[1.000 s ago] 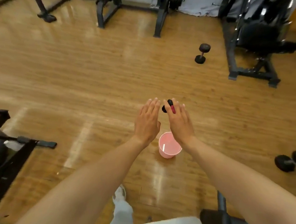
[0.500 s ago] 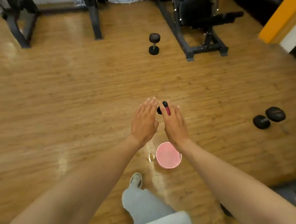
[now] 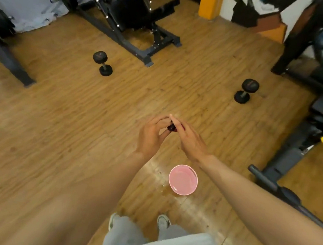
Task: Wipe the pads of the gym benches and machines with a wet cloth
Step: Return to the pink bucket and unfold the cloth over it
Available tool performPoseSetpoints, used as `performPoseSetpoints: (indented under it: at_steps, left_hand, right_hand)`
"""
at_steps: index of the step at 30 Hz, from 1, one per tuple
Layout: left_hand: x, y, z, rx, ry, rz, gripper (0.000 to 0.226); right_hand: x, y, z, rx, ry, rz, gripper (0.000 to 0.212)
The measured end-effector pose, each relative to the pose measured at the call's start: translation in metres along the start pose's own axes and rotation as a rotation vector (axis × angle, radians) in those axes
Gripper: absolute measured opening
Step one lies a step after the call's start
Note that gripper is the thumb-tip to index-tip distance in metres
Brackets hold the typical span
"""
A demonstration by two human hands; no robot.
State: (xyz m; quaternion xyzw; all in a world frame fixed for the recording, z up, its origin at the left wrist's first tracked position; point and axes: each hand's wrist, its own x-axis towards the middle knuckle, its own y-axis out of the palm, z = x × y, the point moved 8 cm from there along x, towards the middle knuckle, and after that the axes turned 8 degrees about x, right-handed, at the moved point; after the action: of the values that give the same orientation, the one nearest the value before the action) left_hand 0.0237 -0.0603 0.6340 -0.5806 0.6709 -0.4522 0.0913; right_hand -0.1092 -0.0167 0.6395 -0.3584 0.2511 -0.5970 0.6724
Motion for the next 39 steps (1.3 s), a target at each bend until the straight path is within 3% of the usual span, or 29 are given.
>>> performPoseSetpoints:
  at_steps: [2,5,12,15,18,19,21,24,28,33,39]
  left_hand:
    - [0.024,0.014,0.004,-0.038,0.021,0.075,0.023]
    - [0.059,0.036,-0.003,-0.199,0.057,0.250,0.013]
    - [0.096,0.038,-0.011,-0.351,0.285,0.578,0.010]
    - [0.115,0.032,-0.001,-0.415,0.296,0.714,0.023]
    - [0.112,0.027,-0.009,-0.408,0.471,0.906,0.024]
    - [0.110,0.024,-0.012,-0.392,0.544,0.929,0.024]
    - [0.111,0.015,-0.020,-0.330,0.719,0.907,0.021]
    - [0.118,0.004,-0.028,-0.253,0.876,0.833,0.014]
    - [0.121,0.005,-0.025,-0.236,0.855,0.829,0.015]
    - [0.118,0.005,-0.025,-0.178,0.798,0.905,0.029]
    - [0.119,0.001,-0.031,-0.408,0.553,1.053,0.040]
  right_hand:
    - [0.002,-0.006,-0.015,-0.002,0.071,0.002,0.071]
    - [0.001,-0.020,-0.034,0.049,0.195,-0.140,0.062]
    - [0.003,-0.039,-0.013,0.146,0.389,-0.450,0.015]
    - [0.007,-0.037,-0.004,0.317,0.473,-0.562,0.024]
    - [0.014,-0.034,0.008,0.526,0.517,-0.648,0.021]
    - [0.018,-0.033,0.013,0.556,0.533,-0.638,0.034]
    - [0.026,-0.031,0.024,0.579,0.531,-0.558,0.051]
    - [0.030,-0.037,0.039,0.479,0.506,-0.506,0.035]
    - [0.022,-0.045,0.049,0.407,0.565,-0.577,0.016]
    - [0.006,-0.047,0.048,0.285,0.652,-0.571,0.044]
    - [-0.020,-0.037,0.039,0.732,0.787,-0.537,0.037]
